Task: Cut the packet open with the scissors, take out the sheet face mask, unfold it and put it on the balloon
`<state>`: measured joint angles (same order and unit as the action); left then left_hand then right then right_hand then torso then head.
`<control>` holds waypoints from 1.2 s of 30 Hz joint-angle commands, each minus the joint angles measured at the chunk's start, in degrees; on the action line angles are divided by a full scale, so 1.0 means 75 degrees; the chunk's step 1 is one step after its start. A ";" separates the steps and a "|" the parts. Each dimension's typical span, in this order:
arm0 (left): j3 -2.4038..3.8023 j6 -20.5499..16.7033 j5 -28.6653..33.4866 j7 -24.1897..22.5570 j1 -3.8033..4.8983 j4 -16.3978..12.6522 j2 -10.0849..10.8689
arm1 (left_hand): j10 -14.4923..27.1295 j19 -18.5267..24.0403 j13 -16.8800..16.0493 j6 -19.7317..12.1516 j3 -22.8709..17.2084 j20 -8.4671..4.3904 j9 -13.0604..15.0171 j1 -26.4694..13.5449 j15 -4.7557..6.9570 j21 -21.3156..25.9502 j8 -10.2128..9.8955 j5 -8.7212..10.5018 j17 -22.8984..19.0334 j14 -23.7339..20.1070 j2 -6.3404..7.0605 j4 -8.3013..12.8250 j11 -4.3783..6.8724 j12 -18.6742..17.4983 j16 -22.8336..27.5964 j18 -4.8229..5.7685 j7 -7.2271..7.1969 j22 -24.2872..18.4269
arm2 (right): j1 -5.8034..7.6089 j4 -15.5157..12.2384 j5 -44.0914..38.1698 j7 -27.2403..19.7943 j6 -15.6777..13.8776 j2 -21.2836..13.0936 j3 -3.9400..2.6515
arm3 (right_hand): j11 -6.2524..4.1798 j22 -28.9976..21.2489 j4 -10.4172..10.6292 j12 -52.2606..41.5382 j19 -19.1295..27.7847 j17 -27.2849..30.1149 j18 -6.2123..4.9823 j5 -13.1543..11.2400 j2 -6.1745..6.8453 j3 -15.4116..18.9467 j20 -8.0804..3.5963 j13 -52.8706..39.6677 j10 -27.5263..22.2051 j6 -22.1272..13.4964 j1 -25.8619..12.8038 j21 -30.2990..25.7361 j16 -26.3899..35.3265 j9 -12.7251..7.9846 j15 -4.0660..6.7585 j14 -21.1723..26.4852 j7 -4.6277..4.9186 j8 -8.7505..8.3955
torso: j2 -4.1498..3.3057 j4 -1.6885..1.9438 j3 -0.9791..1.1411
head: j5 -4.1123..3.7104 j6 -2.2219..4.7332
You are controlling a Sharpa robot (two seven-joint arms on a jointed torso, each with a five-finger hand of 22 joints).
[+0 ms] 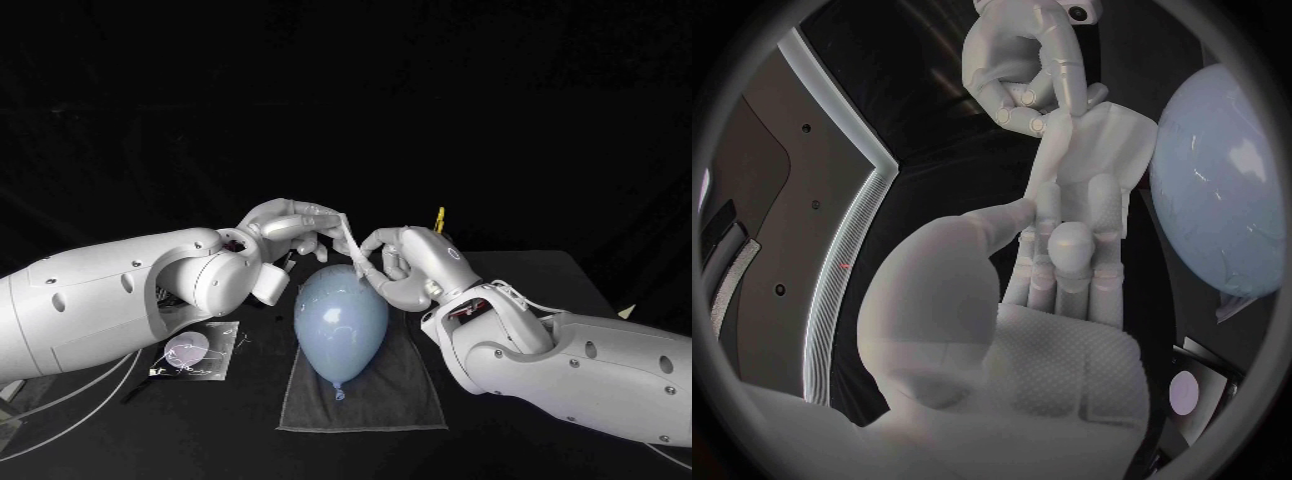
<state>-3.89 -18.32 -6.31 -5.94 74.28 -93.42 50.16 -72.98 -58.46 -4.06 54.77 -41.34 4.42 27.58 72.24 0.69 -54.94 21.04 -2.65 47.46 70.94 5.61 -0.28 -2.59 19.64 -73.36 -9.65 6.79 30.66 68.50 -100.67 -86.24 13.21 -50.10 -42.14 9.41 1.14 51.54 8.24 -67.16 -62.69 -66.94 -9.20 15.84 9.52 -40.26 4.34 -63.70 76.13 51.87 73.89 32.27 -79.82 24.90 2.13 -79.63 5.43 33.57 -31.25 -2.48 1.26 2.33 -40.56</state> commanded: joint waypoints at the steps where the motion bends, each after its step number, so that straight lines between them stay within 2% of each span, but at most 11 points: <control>1: 0.0009 -0.0001 -0.0058 0.0020 0.0011 -0.0004 0.0008 | -0.0072 -0.0049 0.0005 0.0055 -0.0008 0.0004 0.1275 0.0084 0.0038 0.0039 0.0034 -0.0027 0.0003 -0.0004 -0.0024 0.0021 -0.0006 -0.0034 0.0038 -0.0122 0.0005 -0.0010 | 0.0001 -0.0023 0.0130 -0.0343 -0.0199 -0.0038 -0.0005 | 0.0009 0.0050 -0.0072 0.0039 0.0072 -0.0012 -0.0154 -0.0257 -0.0114 -0.0214 0.0012 0.0010 -0.0039 -0.0022 -0.0183 0.0061 0.0035 -0.0009 -0.0022 0.0050 0.0025 -0.0043 | -0.0002 -0.0004 0.0001 | 0.0002 0.0003; 4: 0.0009 0.0032 -0.0118 0.0037 0.0011 -0.0005 0.0015 | -0.0062 -0.0053 0.0006 0.0045 -0.0007 0.0006 0.1277 0.0084 0.0031 0.0038 0.0021 -0.0026 -0.0007 -0.0011 -0.0003 0.0028 -0.0017 -0.0064 0.0046 -0.0119 0.0017 -0.0010 | 0.0004 -0.0015 0.0199 -0.0429 -0.0226 -0.0067 -0.0006 | 0.0008 0.0086 -0.0152 0.0006 0.0084 -0.0052 -0.0159 -0.0950 -0.0286 -0.0468 0.0019 -0.0020 0.0001 -0.0008 -0.0314 0.0072 0.0018 -0.0012 -0.0022 0.0022 0.0020 -0.0062 | 0.0000 -0.0002 0.0000 | 0.0001 0.0006; 5: 0.0009 0.0048 -0.0131 0.0040 0.0011 -0.0006 0.0016 | -0.0057 -0.0054 0.0005 0.0041 -0.0003 0.0008 0.1278 0.0079 0.0027 0.0038 0.0016 -0.0025 -0.0013 -0.0015 0.0007 0.0028 -0.0022 -0.0076 0.0050 -0.0118 0.0021 -0.0011 | 0.0006 -0.0009 0.0237 -0.0471 -0.0234 -0.0073 -0.0007 | 0.0004 0.0100 -0.0194 -0.0029 0.0077 -0.0090 -0.0162 -0.1438 -0.0409 -0.0633 0.0017 -0.0057 0.0035 0.0013 -0.0351 0.0077 0.0001 -0.0016 -0.0018 -0.0003 0.0012 -0.0072 | -0.0003 -0.0002 0.0000 | 0.0002 0.0017; 8: 0.0009 0.0132 -0.0190 0.0046 0.0011 -0.0011 0.0022 | -0.0042 -0.0053 0.0002 0.0034 0.0014 0.0014 0.1284 0.0069 0.0017 0.0039 0.0006 -0.0024 -0.0026 -0.0027 0.0040 0.0032 -0.0032 -0.0103 0.0060 -0.0115 0.0029 -0.0012 | 0.0019 0.0013 0.0436 -0.0677 -0.0228 -0.0094 -0.0016 | -0.0002 0.0115 -0.0245 -0.0106 0.0061 -0.0186 -0.0165 -0.1717 -0.0535 -0.0782 0.0013 -0.0138 0.0100 0.0068 -0.0378 0.0086 -0.0044 -0.0020 -0.0011 -0.0059 0.0007 -0.0077 | -0.0004 0.0001 0.0000 | -0.0003 0.0031; 13: 0.0009 0.0383 -0.0429 0.0022 0.0010 -0.0036 0.0059 | 0.0093 -0.0006 -0.0011 0.0006 0.0238 0.0056 0.1282 -0.0096 -0.0027 0.0081 -0.0056 -0.0022 -0.0140 -0.0133 0.0278 -0.0021 -0.0068 -0.0220 0.0120 -0.0104 0.0035 -0.0035 | 0.0085 0.0029 0.1217 -0.1459 0.0152 -0.0195 -0.0076 | -0.0036 0.0148 -0.0377 -0.0321 -0.0007 -0.0468 -0.0167 -0.1744 -0.0684 -0.0840 -0.0024 -0.0370 0.0283 0.0197 -0.0319 0.0130 -0.0183 -0.0031 0.0026 -0.0214 -0.0027 -0.0093 | -0.0002 0.0009 -0.0003 | -0.0010 0.0030; 17: 0.0009 0.0609 -0.0848 -0.0037 0.0009 -0.0019 0.0120 | 0.0428 0.0115 -0.0029 -0.0245 0.0617 0.0142 0.1104 -0.0424 -0.0144 0.0194 -0.0337 -0.0015 -0.0562 -0.0484 0.0646 -0.0205 -0.0198 -0.0334 0.0310 -0.0084 0.0162 -0.0092 | 0.0230 0.0042 0.2153 -0.2069 0.0903 -0.0322 -0.0108 | -0.0025 0.0147 -0.0370 -0.0302 -0.0002 -0.0455 -0.0157 -0.1744 -0.0759 -0.0698 -0.0023 -0.0360 0.0280 0.0209 -0.0363 0.0116 -0.0176 -0.0050 0.0015 -0.0204 -0.0018 -0.0143 | 0.0005 0.0006 -0.0005 | -0.0007 0.0038; 20: 0.0009 0.0800 -0.1292 -0.0102 0.0009 0.0016 0.0181 | 0.0900 0.0333 -0.0063 -0.0475 0.0974 0.0286 0.0927 -0.0576 -0.0319 0.0402 -0.0581 -0.0011 -0.1517 -0.1328 0.0875 -0.0359 -0.0376 -0.0394 0.0790 -0.0057 0.0307 -0.0197 | 0.0385 0.0057 0.2823 -0.2408 0.1674 -0.0446 -0.0128 | -0.0015 0.0144 -0.0418 -0.0276 0.0016 -0.0406 -0.0152 -0.1744 -0.0820 -0.0607 -0.0020 -0.0346 0.0258 0.0199 -0.0346 0.0097 -0.0147 -0.0065 0.0006 -0.0167 -0.0006 -0.0185 | 0.0009 0.0004 -0.0006 | -0.0012 0.0050; 23: 0.0009 0.0993 -0.1795 -0.0144 0.0008 0.0058 0.0240 | 0.1619 0.0773 -0.0146 -0.0799 0.1453 0.0519 0.0754 -0.0564 -0.0560 0.0886 -0.0793 -0.0022 -0.1667 -0.2155 0.1002 -0.0533 -0.0597 -0.0346 0.1098 -0.0034 0.0491 -0.0450 | 0.0570 0.0090 0.3367 -0.2613 0.2421 -0.0558 -0.0141 | 0.0006 0.0132 -0.0463 -0.0204 0.0053 -0.0343 -0.0146 -0.1744 -0.0911 -0.0452 -0.0006 -0.0293 0.0202 0.0183 -0.0345 0.0058 -0.0107 -0.0084 -0.0014 -0.0111 0.0014 -0.0245 | 0.0007 0.0007 -0.0004 | -0.0022 0.0082; 25: 0.0009 0.1106 -0.2074 -0.0156 0.0008 0.0085 0.0273 | 0.2220 0.1112 -0.0236 -0.0976 0.1861 0.0723 0.0680 -0.0457 -0.0773 0.1408 -0.0792 -0.0017 -0.1809 -0.2891 0.0977 -0.0713 -0.0749 -0.0206 0.1440 -0.0030 0.0630 -0.0748 | 0.0698 0.0134 0.3678 -0.2684 0.2896 -0.0614 -0.0148 | 0.0011 0.0129 -0.0475 -0.0205 0.0060 -0.0342 -0.0146 -0.1744 -0.0939 -0.0413 -0.0002 -0.0301 0.0200 0.0181 -0.0344 0.0048 -0.0104 -0.0089 -0.0019 -0.0104 0.0019 -0.0261 | 0.0008 0.0005 -0.0006 | -0.0028 0.0091; 29: 0.0009 0.1231 -0.2454 -0.0205 0.0008 0.0147 0.0334 | 0.2682 0.1101 -0.0434 -0.1180 0.2496 0.0895 0.0623 -0.0248 -0.0861 0.1820 -0.0678 -0.0017 -0.1906 -0.3193 0.0954 -0.0976 -0.0848 0.0224 0.1501 -0.0096 0.0713 -0.1032 | 0.0995 0.0287 0.4245 -0.2696 0.3873 -0.0688 -0.0156 | 0.0020 0.0120 -0.0491 -0.0160 0.0072 -0.0312 -0.0145 -0.1744 -0.0992 -0.0327 0.0007 -0.0263 0.0170 0.0181 -0.0350 0.0027 -0.0084 -0.0097 -0.0028 -0.0078 0.0027 -0.0289 | -0.0001 0.0008 -0.0004 | -0.0047 0.0132; 36: 0.0010 0.1321 -0.2920 -0.0401 0.0007 0.0345 0.0406 | 0.3149 0.0888 -0.1013 -0.1337 0.3556 0.0926 0.0470 0.0436 -0.0861 0.2341 -0.0303 -0.0020 -0.2121 -0.3380 0.0748 -0.1488 -0.0832 0.1522 0.1484 -0.0105 0.0700 -0.1425 | 0.1478 0.0614 0.5137 -0.2498 0.5539 -0.0723 -0.0160 | 0.0022 0.0115 -0.0507 -0.0148 0.0075 -0.0281 -0.0146 -0.1744 -0.1021 -0.0283 0.0010 -0.0256 0.0163 0.0185 -0.0349 0.0017 -0.0067 -0.0101 -0.0030 -0.0059 0.0028 -0.0301 | 0.0003 0.0002 -0.0008 | -0.0079 0.0202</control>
<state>-3.87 -10.67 -24.26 -6.76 74.28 -91.05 53.16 -49.48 -51.42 -11.42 44.98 -14.98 11.27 31.15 75.26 -5.81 -37.51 18.63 -2.67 31.62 45.81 11.20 -11.30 -8.84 30.63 -62.33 -9.80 11.55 20.06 79.24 -96.51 -53.61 -5.28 -18.61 -47.56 8.25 1.05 52.44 4.36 -68.49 -62.50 -69.08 -9.72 2.59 2.85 -42.67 4.53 -65.63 77.68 52.37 70.75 32.66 -80.66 24.06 1.74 -80.44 5.20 31.23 -31.22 -2.43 1.23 1.85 -39.22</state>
